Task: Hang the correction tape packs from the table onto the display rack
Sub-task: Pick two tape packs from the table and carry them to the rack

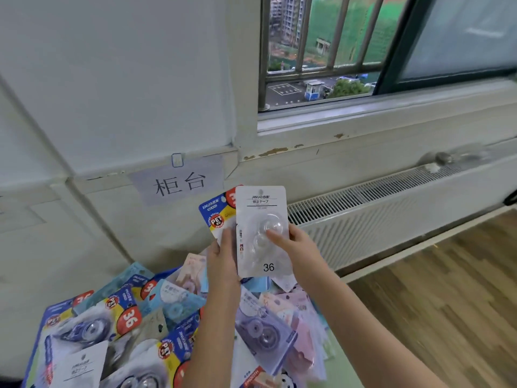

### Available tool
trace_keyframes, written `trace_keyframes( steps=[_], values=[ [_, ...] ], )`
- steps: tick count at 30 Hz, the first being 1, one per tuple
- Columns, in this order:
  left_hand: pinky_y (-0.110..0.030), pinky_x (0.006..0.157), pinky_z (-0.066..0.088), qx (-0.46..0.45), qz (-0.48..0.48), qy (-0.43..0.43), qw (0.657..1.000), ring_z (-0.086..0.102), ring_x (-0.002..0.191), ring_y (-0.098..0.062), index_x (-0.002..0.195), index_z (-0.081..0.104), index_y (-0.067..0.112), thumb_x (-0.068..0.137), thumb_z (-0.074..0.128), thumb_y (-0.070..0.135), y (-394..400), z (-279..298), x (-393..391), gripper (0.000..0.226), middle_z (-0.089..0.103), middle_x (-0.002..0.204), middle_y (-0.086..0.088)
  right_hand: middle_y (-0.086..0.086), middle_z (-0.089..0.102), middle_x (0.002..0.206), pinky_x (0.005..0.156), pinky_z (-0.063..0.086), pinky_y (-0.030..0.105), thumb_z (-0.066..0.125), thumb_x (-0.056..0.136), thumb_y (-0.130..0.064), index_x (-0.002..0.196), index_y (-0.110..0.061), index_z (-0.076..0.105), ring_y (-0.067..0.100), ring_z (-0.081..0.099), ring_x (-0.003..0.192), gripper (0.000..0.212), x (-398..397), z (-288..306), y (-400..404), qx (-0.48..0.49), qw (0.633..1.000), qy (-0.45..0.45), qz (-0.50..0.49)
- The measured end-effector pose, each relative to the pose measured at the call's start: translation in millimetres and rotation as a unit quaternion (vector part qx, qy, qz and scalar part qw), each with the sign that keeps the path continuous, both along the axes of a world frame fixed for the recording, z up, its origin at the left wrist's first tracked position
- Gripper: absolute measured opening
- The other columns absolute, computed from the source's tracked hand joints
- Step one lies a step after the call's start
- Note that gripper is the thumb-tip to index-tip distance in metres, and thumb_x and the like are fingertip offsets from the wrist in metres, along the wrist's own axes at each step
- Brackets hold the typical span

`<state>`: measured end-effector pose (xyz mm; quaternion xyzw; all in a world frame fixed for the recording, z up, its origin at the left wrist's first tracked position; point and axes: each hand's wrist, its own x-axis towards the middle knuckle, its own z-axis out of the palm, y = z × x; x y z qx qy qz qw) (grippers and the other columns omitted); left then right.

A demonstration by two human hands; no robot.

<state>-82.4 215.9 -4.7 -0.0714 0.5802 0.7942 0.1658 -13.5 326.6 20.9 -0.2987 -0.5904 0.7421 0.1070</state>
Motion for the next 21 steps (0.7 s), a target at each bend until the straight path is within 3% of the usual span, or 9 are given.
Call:
trace_keyframes(
  steps=[3, 5, 7, 10, 15, 18, 21],
  values=[
    [-0.034, 0.078, 0.052, -0.006, -0.018, 0.036, 0.999, 0.064, 0.094, -0.017, 0.105, 0.062, 0.028, 0.093, 0.057, 0.041, 21, 15, 17, 0.019, 0.068, 0.108, -0.001, 0.010, 0.072, 0.096, 0.081, 0.057, 0.042, 0.067, 0.085, -0.020, 0.104, -0.011, 0.063, 0.025, 0.069, 0.087, 0.021, 39, 22, 29, 0.018, 0.999, 0.037, -0.029],
    [-0.023, 0.067, 0.045, -0.008, -0.033, 0.072, 0.997, 0.060, 0.084, -0.004, 0.106, 0.060, 0.024, 0.097, 0.054, 0.034, 38, 29, 35, 0.015, 0.065, 0.097, 0.006, 0.005, 0.072, 0.092, 0.074, 0.058, 0.035, 0.068, 0.083, -0.023, 0.099, -0.017, 0.064, 0.019, 0.070, 0.082, 0.018, 73, 34, 47, 0.035, 0.996, 0.057, -0.054],
    [-0.019, 0.064, 0.042, -0.020, -0.063, 0.109, 0.992, 0.055, 0.076, 0.005, 0.095, 0.059, 0.028, 0.098, 0.052, 0.030, 55, 47, 62, 0.008, 0.061, 0.086, 0.015, 0.003, 0.072, 0.094, 0.072, 0.056, 0.031, 0.072, 0.080, -0.032, 0.098, -0.020, 0.066, 0.015, 0.070, 0.082, 0.022, 115, 45, 64, 0.056, 0.991, 0.082, -0.087],
    [-0.011, 0.060, 0.047, -0.001, -0.124, 0.162, 0.979, 0.060, 0.072, 0.006, 0.088, 0.062, 0.029, 0.097, 0.053, 0.026, 79, 71, 116, 0.013, 0.066, 0.084, 0.015, 0.010, 0.069, 0.102, 0.090, 0.049, 0.049, 0.073, 0.076, -0.046, 0.098, -0.019, 0.071, 0.029, 0.063, 0.096, 0.035, 192, 57, 79, 0.051, 0.978, 0.111, -0.166],
    [-0.016, 0.064, 0.049, 0.030, -0.242, 0.209, 0.947, 0.067, 0.078, -0.002, 0.090, 0.066, 0.024, 0.098, 0.053, 0.026, 109, 97, 238, 0.015, 0.071, 0.079, 0.013, 0.005, 0.073, 0.103, 0.079, 0.057, 0.042, 0.047, 0.095, -0.029, 0.109, -0.016, 0.065, 0.023, 0.070, 0.092, 0.027, 351, 75, 77, 0.054, 0.943, 0.147, -0.293],
    [-0.003, 0.050, 0.041, 0.038, -0.322, 0.223, 0.919, 0.059, 0.057, 0.015, 0.093, 0.060, 0.018, 0.099, 0.051, 0.026, 119, 116, 336, 0.014, 0.062, 0.076, 0.013, 0.004, 0.074, 0.097, 0.080, 0.056, 0.044, 0.049, 0.091, -0.032, 0.103, -0.020, 0.067, 0.022, 0.070, 0.087, 0.024, 453, 82, 62, 0.084, 0.910, 0.144, -0.380],
    [-0.010, 0.053, 0.048, 0.082, -0.415, 0.212, 0.881, 0.065, 0.066, 0.005, 0.090, 0.063, 0.019, 0.095, 0.054, 0.027, 130, 124, 429, 0.013, 0.069, 0.080, 0.009, 0.003, 0.074, 0.088, 0.071, 0.058, 0.036, 0.048, 0.096, -0.022, 0.099, -0.016, 0.066, 0.018, 0.069, 0.076, 0.020, 553, 89, 43, 0.122, 0.863, 0.138, -0.470]
  ],
)
